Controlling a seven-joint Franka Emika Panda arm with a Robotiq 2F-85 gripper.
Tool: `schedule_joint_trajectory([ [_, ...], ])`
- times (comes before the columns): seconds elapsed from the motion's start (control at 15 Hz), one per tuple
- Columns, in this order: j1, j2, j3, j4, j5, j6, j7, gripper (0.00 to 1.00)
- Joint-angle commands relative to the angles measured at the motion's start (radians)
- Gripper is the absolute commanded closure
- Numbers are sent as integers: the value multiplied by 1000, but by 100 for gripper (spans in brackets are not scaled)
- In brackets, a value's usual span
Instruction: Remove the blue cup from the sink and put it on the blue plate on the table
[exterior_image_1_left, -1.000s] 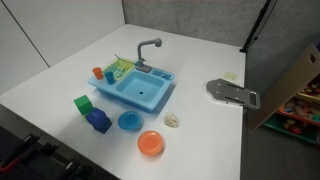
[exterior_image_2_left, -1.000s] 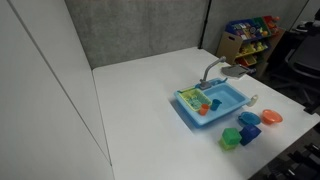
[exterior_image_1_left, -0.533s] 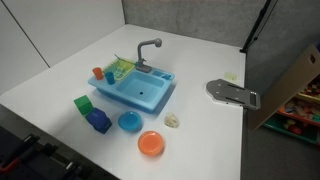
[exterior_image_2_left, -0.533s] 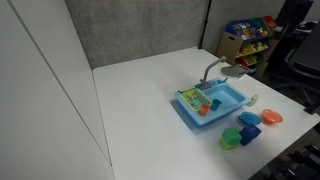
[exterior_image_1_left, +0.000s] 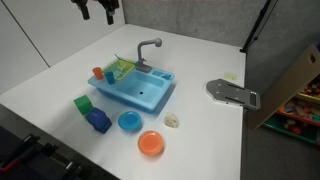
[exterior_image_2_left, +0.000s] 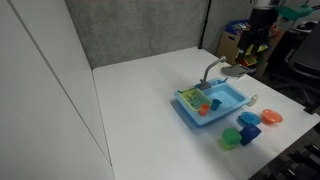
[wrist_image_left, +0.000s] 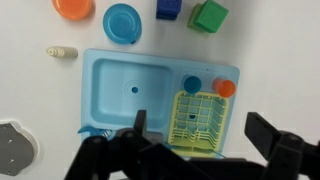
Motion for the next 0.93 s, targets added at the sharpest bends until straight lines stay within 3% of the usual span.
schedule_joint_trajectory([
  [0.0, 1, 111, 12, 65, -6, 39, 29, 0],
  [0.33, -3, 228, 20, 136, 4, 55, 6, 0],
  [0.87, 0, 227, 23, 94, -6, 82, -3, 0],
])
